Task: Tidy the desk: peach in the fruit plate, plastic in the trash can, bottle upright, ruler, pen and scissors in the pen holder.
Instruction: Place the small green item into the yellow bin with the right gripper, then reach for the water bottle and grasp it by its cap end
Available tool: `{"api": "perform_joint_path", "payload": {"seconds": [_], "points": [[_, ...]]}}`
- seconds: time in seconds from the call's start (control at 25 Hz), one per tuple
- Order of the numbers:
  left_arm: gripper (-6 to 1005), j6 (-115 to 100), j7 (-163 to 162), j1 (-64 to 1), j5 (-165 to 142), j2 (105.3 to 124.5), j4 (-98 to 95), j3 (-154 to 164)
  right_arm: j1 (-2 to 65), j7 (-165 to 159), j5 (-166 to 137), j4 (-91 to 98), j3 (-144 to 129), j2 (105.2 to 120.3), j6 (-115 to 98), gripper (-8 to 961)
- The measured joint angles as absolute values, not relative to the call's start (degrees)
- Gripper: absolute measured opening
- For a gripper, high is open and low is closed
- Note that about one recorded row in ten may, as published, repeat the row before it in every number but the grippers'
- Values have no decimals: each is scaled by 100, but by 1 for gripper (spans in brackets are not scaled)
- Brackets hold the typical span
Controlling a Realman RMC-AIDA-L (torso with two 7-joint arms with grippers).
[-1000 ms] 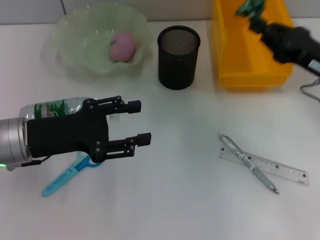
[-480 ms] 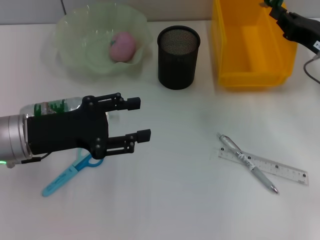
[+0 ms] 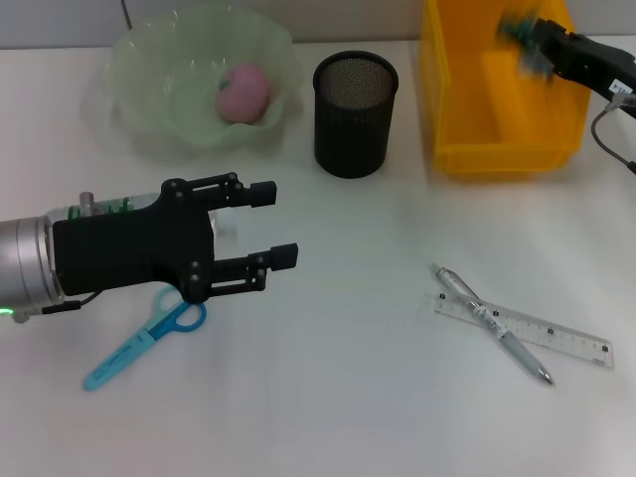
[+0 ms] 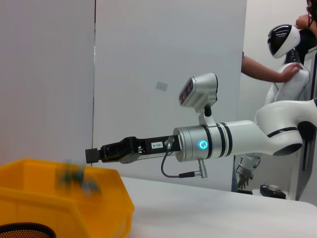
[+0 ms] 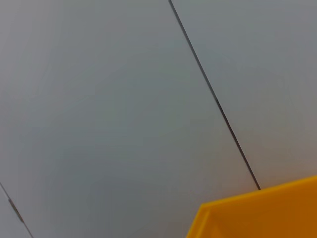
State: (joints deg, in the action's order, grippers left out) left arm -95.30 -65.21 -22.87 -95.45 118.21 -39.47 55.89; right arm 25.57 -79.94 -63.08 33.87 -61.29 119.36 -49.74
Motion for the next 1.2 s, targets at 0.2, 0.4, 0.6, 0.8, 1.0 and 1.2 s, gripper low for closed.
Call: {"api": "perform_joint_path", "payload": {"seconds": [0.2,0.4,0.6,0.8,1.0,1.2], "points": [[705,-9509,-6521,-2313,-9545,11821,-3947,5589,2569,-8003,-6277,3351,-6123,11938,-4967,79],[705,-9481,-6521,-2321,-9545,11821,-3946,5590,2555,-7880,-6277,3366,-6117,11941,-5223,247],[705,-9474,-6521,-2317,-9545,11821,-3947,5590,2487,-7490,-6274,3360,-6056,11940,-6116,391],[705,-9474,-6521,-2310,-9545,11821,-3946,5590,2411,-6780,-6276,3195,-6062,11931,-7027,494],[704,-9474,-6521,-2287,-9541,11830,-3946,5590,2260,-6166,-6298,2873,-6083,11930,-7716,488],[704,-9474,-6521,-2277,-9538,11830,-3946,5588,2146,-5811,-6297,2592,-6107,11943,-7972,539]]}}
